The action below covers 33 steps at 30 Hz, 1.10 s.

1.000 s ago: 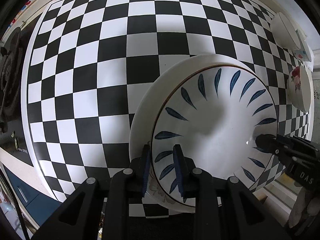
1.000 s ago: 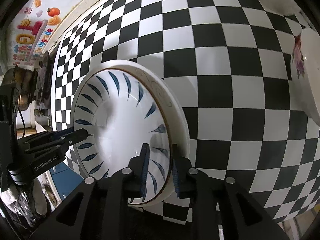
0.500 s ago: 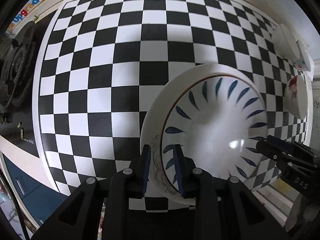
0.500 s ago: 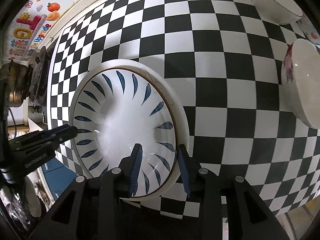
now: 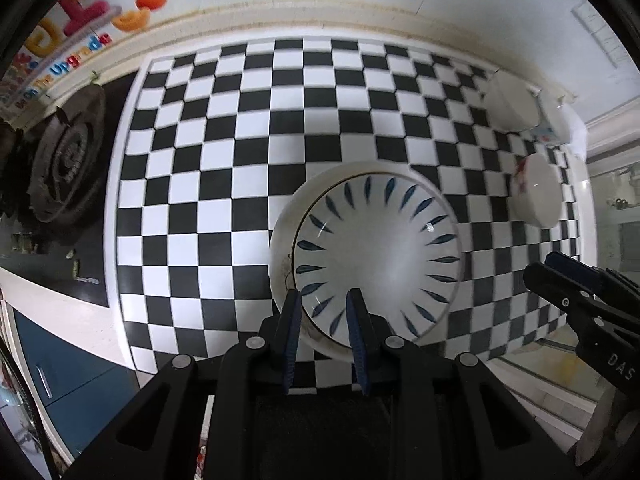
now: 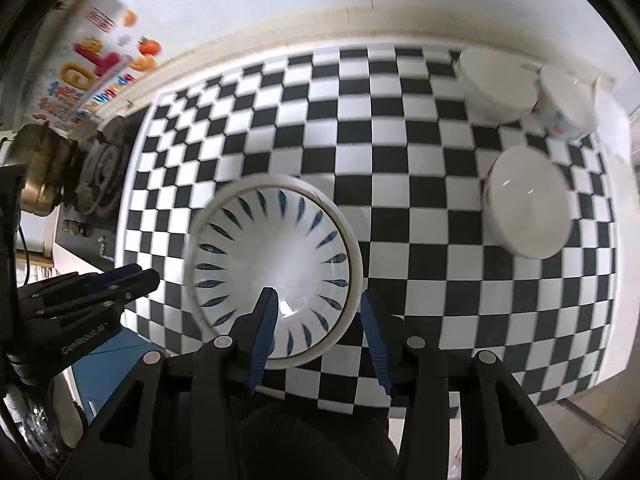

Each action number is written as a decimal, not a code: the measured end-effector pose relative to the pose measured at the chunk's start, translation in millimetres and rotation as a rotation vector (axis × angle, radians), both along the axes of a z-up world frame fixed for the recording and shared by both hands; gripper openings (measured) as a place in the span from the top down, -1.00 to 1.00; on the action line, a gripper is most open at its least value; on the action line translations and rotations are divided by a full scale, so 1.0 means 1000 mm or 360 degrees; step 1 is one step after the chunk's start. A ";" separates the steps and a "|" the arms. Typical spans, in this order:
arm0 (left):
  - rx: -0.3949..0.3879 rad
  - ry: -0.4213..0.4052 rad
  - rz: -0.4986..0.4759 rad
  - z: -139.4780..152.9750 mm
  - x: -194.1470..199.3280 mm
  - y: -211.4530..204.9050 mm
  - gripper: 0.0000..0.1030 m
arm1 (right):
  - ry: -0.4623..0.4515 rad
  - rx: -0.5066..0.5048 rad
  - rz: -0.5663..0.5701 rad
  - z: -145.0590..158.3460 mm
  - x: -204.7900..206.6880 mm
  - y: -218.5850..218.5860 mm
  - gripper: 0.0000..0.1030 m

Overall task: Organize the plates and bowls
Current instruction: 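Lower the plate stack onto the cloth and open both grippers, then move both grippers toward the small white bowls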

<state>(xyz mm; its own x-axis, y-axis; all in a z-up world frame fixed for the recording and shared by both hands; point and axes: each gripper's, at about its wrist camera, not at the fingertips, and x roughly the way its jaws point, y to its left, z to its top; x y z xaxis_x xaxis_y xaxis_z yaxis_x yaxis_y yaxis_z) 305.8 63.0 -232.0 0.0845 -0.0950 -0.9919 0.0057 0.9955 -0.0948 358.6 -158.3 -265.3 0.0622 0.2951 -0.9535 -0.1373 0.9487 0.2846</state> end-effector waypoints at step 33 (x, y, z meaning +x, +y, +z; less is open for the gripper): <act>-0.0133 -0.0152 -0.0180 0.091 -0.044 0.002 0.32 | -0.0176 0.0080 -0.0216 0.119 -0.069 -0.001 -0.54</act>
<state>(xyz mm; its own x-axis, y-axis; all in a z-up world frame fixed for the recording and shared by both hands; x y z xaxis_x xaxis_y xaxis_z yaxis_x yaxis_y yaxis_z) 262.1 65.5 -140.5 0.1624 -0.1910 -0.9681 0.1301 0.9767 -0.1709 289.2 -158.9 -146.8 0.2085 0.3239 -0.9228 -0.0424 0.9457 0.3223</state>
